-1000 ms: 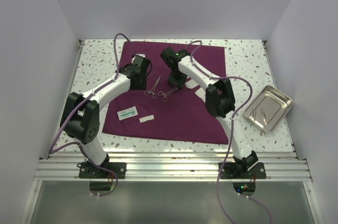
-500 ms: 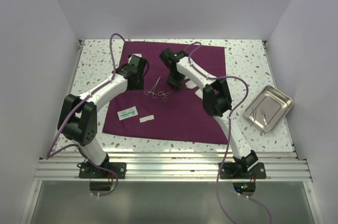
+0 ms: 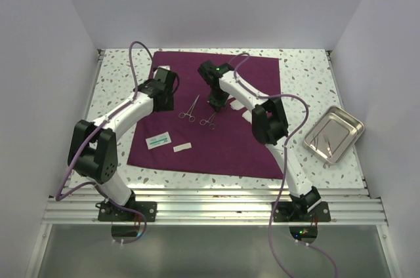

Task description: Prepare the surgical pack

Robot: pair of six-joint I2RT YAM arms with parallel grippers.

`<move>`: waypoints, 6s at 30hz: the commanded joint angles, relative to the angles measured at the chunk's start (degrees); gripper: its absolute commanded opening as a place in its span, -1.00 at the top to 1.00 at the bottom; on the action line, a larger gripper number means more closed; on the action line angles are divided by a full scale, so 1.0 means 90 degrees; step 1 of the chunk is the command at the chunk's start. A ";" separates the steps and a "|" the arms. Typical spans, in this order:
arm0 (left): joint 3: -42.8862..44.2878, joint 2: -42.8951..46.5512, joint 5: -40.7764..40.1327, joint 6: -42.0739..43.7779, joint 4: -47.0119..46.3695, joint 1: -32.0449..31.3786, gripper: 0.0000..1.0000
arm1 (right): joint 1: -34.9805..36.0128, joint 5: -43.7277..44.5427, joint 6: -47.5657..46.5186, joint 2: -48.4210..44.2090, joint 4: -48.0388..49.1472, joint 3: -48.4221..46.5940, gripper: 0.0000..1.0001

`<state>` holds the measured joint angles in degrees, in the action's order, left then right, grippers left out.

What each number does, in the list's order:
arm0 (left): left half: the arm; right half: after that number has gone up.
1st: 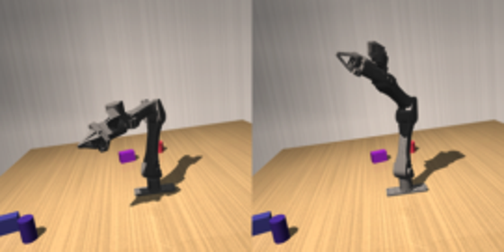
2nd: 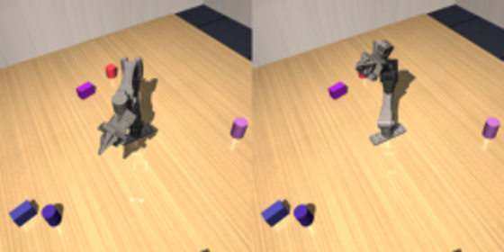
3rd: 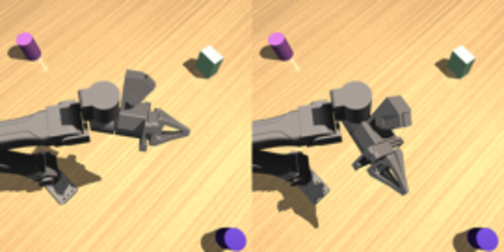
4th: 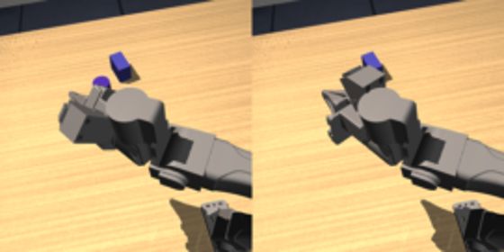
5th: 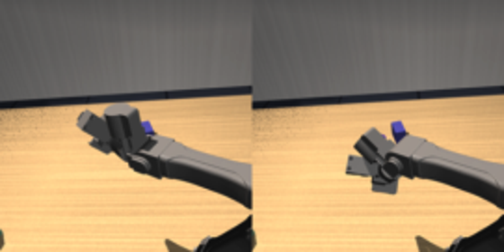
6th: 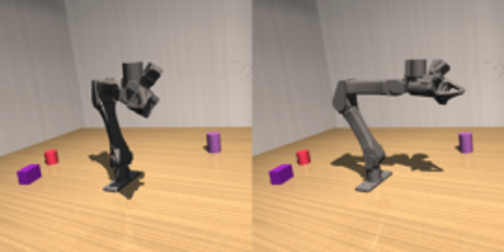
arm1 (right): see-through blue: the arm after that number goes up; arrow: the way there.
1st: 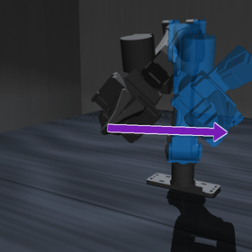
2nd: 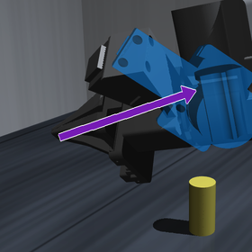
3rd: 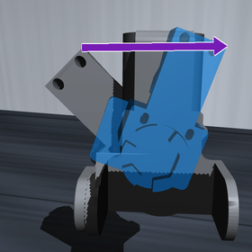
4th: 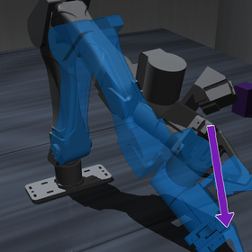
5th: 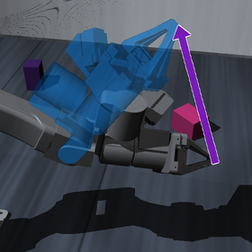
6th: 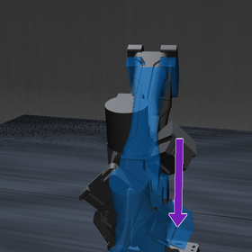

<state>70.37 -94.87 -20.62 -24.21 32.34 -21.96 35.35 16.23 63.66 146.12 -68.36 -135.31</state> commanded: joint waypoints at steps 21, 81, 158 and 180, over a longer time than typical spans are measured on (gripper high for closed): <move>0.0394 -0.0006 0.0387 0.0287 0.0089 0.0184 0.08 | -0.0266 -0.1666 -0.1897 -0.2153 0.1863 0.2240 1.00; 0.1234 -0.1617 0.2605 0.1079 0.0000 0.0047 0.47 | -0.2366 -0.1500 -0.3987 -0.4976 0.1277 0.4223 -0.01; 0.2123 -0.1969 0.3453 0.0570 0.1202 -0.0481 1.00 | -0.0501 -0.4371 -0.0257 -0.2213 0.5632 0.4594 0.13; 0.1791 -0.1880 0.2897 0.0698 0.1153 -0.0363 0.56 | -0.0559 -0.3864 -0.0930 -0.2329 0.4384 0.4234 0.08</move>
<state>87.26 -113.67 6.94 -18.50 42.87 -26.13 31.90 -22.00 59.59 128.62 -22.55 -94.26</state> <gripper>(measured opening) 0.217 0.462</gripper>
